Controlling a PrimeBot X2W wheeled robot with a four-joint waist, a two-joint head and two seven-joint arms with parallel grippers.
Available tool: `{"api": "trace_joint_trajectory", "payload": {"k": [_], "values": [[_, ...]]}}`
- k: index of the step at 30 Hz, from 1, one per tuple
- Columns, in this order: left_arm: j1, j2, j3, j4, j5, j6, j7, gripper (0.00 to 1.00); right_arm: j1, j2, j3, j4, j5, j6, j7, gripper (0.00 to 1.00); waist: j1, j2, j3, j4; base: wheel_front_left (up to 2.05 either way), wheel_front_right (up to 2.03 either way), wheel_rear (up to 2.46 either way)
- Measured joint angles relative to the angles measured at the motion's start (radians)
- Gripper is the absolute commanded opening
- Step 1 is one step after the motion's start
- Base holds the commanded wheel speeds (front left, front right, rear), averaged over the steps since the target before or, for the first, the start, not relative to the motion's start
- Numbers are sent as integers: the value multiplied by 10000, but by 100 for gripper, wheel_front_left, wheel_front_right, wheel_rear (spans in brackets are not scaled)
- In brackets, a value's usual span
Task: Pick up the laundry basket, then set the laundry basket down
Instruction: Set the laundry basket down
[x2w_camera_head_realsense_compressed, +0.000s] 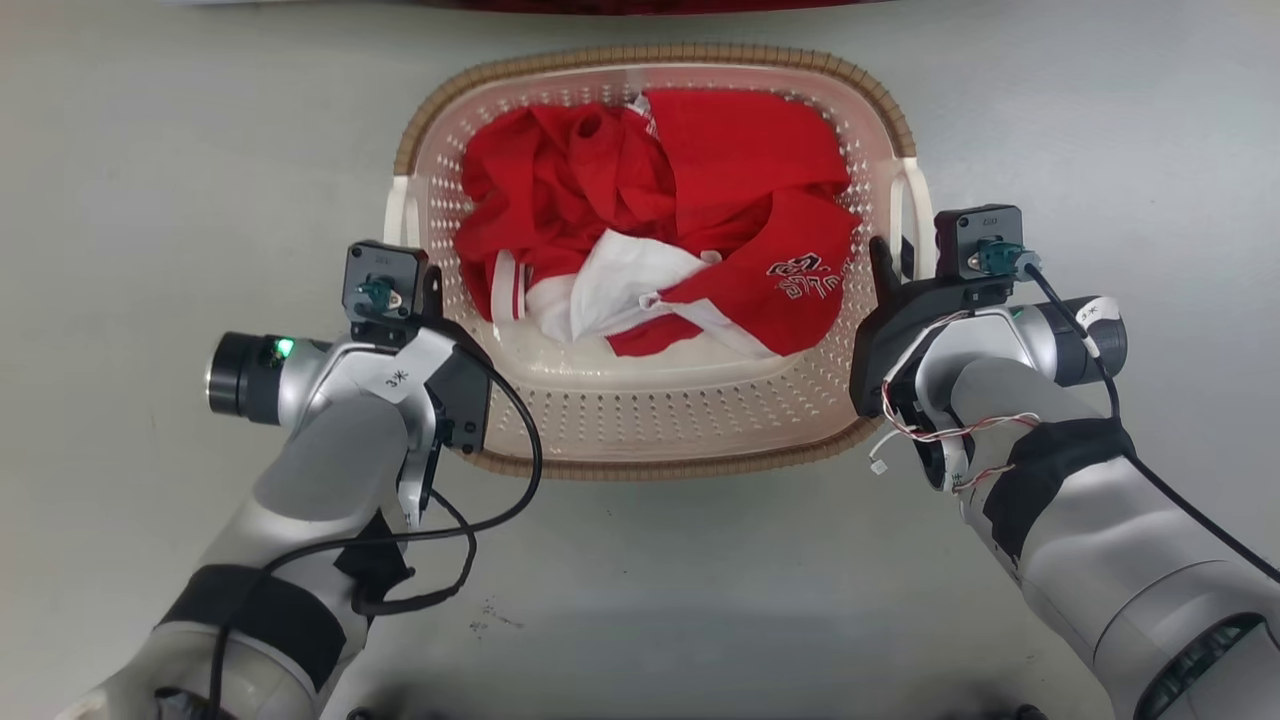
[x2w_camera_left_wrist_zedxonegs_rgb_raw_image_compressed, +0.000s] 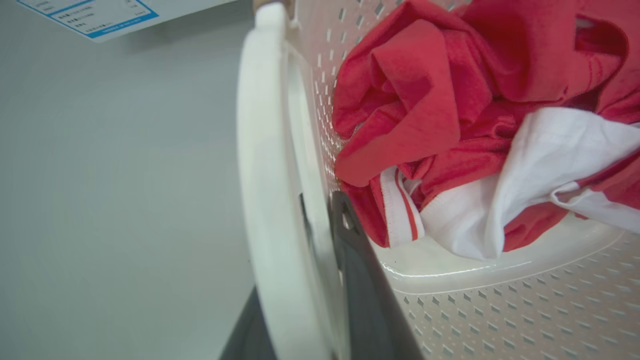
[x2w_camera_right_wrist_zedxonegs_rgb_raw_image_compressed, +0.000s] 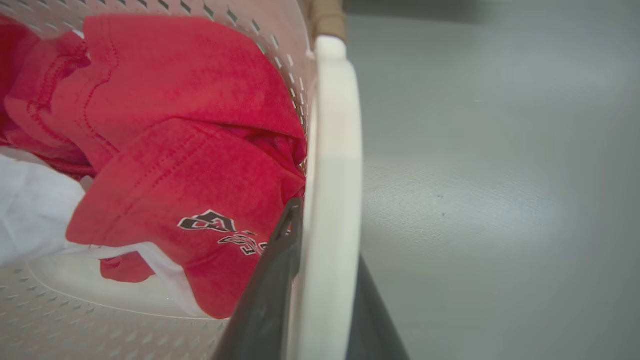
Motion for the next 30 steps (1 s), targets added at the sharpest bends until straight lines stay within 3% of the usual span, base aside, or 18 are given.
{"api": "trace_joint_trajectory", "payload": {"k": [20,23,24,25,27,28,30], "values": [[-359,-79,61,407,23,0,-339,0,-230,12,35,-12,0,2,-353,1,-1,-2,258,49,0,0,0],[-383,-86,82,428,23,0,-397,2,-332,12,63,4,0,2,-359,19,0,-2,286,39,0,0,0],[-393,-81,82,437,23,0,-399,11,-332,10,90,12,0,2,-372,27,0,-1,292,36,0,0,0],[-407,-79,81,445,25,0,-399,28,-332,10,104,13,-15,2,-401,31,-1,-2,297,34,0,0,0],[-406,-107,73,479,46,-2,-397,35,-344,17,115,12,-82,10,-410,45,0,-1,304,32,0,0,0],[-406,-123,73,489,61,-2,-397,42,-345,33,121,10,-82,10,-414,47,-1,-1,306,32,0,0,0],[-406,-155,82,495,82,-4,-397,48,-345,73,140,8,-82,12,-416,80,-1,-1,307,31,0,0,0]]}}
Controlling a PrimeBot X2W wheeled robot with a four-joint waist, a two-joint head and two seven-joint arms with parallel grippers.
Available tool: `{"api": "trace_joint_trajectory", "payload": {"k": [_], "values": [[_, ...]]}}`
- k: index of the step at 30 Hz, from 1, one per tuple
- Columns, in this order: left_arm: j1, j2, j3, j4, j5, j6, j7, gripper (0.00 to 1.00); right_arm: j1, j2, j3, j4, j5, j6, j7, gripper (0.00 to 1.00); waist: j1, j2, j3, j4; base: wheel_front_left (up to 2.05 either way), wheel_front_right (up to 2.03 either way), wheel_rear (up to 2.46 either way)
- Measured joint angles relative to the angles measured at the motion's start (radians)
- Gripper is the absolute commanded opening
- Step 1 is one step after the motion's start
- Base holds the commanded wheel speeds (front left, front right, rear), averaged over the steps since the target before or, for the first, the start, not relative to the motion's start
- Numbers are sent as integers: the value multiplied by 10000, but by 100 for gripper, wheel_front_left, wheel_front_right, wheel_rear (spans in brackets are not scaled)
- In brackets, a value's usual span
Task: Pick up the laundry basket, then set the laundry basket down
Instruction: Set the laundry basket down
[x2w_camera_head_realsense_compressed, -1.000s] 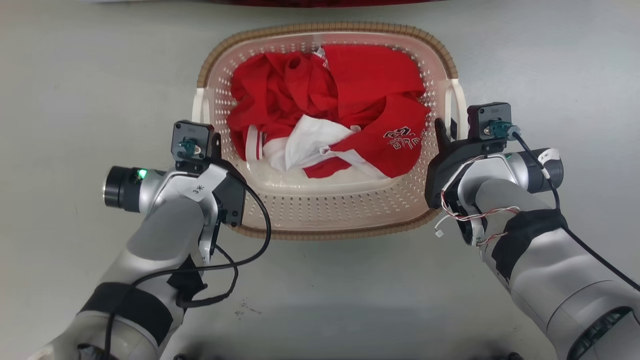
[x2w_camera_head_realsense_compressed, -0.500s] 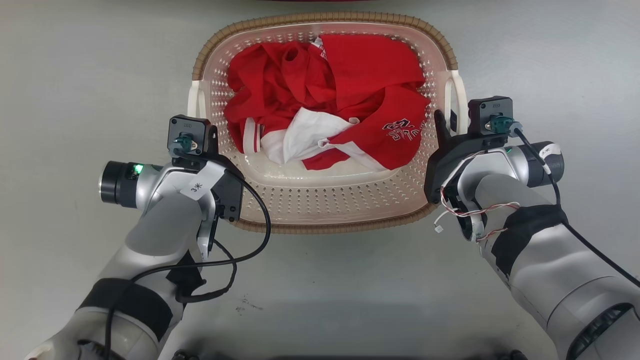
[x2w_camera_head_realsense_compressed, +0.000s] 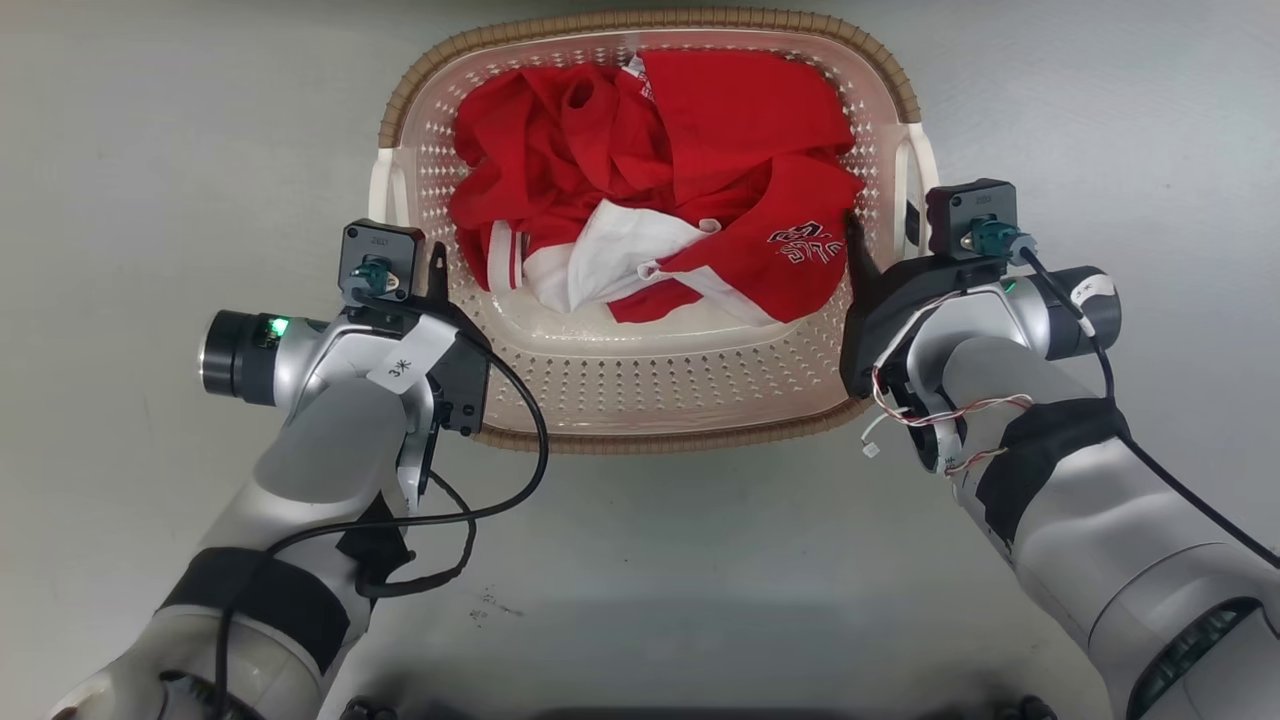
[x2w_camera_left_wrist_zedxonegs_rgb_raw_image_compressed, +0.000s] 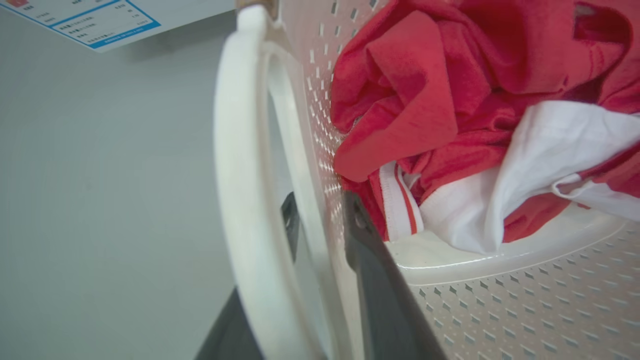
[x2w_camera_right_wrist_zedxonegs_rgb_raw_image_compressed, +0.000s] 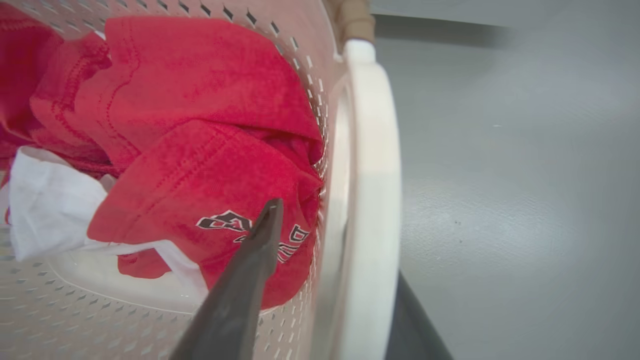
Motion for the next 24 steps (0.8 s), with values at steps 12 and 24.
{"api": "trace_joint_trajectory", "payload": {"k": [12,24], "values": [[-4,-77,38,56,0,-4,-132,100,7,59,21,69,15,0,-79,100,0,0,-109,2,0,0,0],[4,-79,253,102,-4,-4,-307,100,33,65,-90,539,121,0,-265,100,0,0,-648,-24,0,0,0]]}}
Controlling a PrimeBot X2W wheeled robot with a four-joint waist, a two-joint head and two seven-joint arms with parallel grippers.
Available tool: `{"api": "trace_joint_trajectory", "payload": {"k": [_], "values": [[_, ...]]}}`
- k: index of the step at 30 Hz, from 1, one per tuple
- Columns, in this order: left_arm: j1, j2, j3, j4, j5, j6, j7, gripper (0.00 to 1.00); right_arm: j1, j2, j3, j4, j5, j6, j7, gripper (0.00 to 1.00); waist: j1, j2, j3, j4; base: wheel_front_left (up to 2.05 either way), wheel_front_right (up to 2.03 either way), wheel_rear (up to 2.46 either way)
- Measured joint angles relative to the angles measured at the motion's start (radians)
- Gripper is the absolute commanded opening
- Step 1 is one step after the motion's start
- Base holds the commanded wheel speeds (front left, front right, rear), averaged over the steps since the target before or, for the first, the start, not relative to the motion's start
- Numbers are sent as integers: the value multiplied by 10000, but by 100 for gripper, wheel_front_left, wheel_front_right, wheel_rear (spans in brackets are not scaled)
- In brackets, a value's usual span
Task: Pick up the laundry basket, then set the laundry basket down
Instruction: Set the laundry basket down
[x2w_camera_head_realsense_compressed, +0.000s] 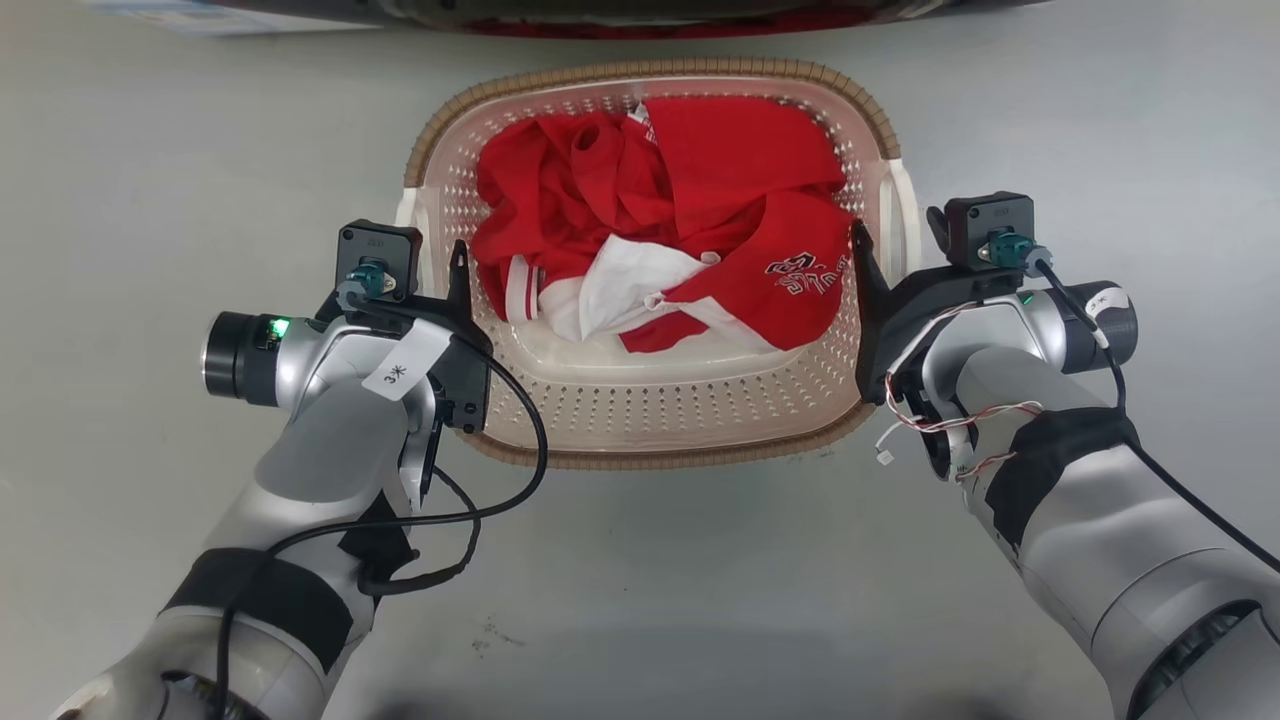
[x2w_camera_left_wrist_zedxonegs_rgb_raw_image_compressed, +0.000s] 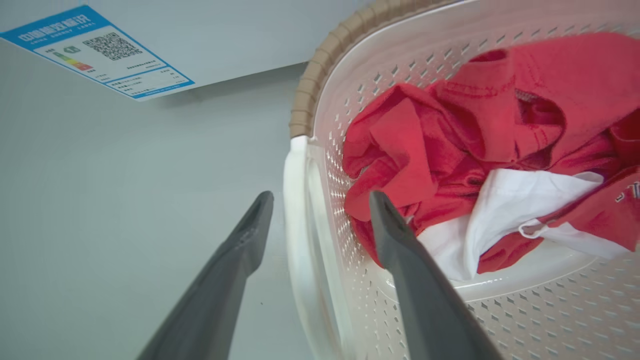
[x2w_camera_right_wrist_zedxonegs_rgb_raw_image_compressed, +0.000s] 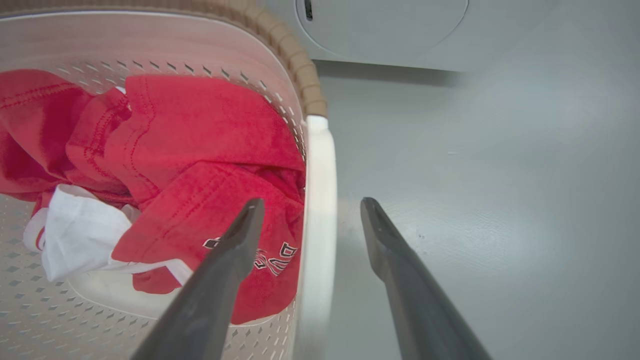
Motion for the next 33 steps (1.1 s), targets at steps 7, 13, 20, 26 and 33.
{"api": "trace_joint_trajectory", "payload": {"k": [7,13,20,26,33], "values": [[64,0,140,-69,-125,0,-123,100,0,4,-63,228,-15,2,-255,100,0,0,-574,-22,0,0,0],[493,0,303,-274,-159,0,-178,100,10,12,-303,163,-15,2,-431,100,0,0,-1244,-57,0,0,0],[1104,2,685,-955,-142,0,-178,100,472,-10,-711,-205,-17,0,-439,100,-1,0,-2180,-109,0,0,0],[1744,136,947,-1741,270,0,-178,100,1123,-270,-1237,-995,-265,2,-441,100,-2,-1,-3040,-126,0,0,0],[3011,474,1547,-2552,642,0,-178,100,2394,-746,-2048,-1904,-577,2,-441,100,-2,-2,-4073,-104,0,0,0]]}}
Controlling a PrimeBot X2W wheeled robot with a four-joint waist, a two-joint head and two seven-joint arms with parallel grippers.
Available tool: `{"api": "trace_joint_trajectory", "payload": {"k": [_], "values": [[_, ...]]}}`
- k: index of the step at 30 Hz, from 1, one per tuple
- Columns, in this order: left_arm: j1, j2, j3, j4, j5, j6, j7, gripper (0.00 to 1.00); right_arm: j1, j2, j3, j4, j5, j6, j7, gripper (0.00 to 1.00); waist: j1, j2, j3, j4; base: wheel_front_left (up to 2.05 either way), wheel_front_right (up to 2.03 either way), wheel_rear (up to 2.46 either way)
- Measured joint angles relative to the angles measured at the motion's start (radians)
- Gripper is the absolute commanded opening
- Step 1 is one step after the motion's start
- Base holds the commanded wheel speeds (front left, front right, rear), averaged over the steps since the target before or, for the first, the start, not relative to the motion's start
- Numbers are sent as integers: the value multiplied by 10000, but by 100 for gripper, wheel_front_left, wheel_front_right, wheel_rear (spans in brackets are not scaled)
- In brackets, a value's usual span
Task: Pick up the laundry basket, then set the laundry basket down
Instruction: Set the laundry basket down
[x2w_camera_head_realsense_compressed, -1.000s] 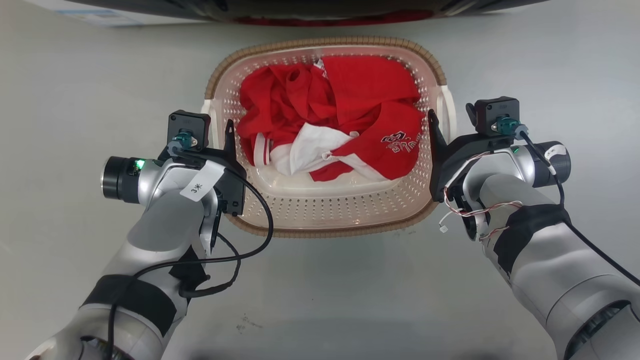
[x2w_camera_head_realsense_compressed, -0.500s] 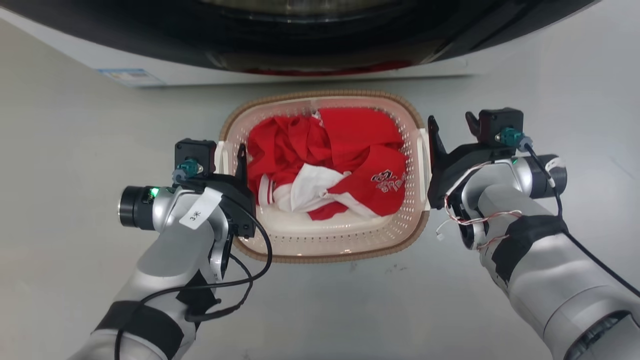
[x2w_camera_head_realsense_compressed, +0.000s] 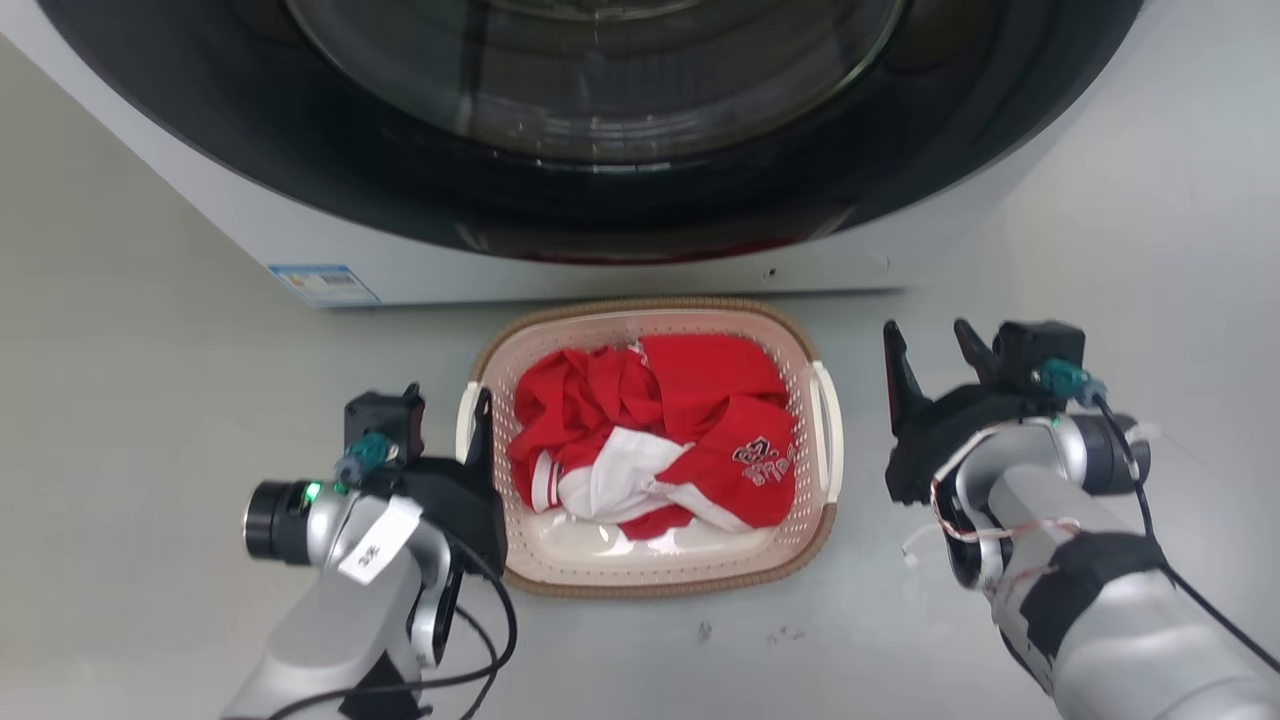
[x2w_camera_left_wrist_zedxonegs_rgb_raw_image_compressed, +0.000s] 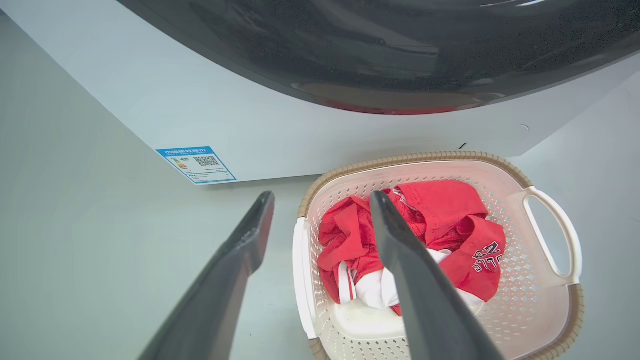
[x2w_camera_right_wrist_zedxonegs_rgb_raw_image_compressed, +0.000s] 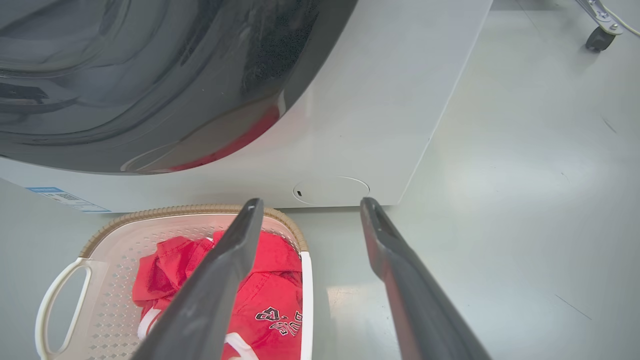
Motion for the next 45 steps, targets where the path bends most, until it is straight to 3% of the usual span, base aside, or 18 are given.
{"api": "trace_joint_trajectory", "payload": {"k": [14,28,37,45], "values": [[3193,449,2282,-2424,1682,2,0,100,3312,-307,-2084,-2337,-1356,0,0,100,-1,-1,-2239,120,0,0,0],[6951,414,4088,-6077,4119,2,0,100,7022,-25,-4280,-5277,-3473,0,2,100,0,-1,-4173,310,0,0,0],[8510,113,4855,-8466,5369,2,0,100,8619,360,-5509,-7461,-4928,-2,0,100,1,0,-4556,379,0,0,0],[9123,56,5333,-9547,5892,2,-2,100,9455,619,-6253,-8796,-5756,-2,-2,100,2,1,-4508,328,0,0,0]]}}
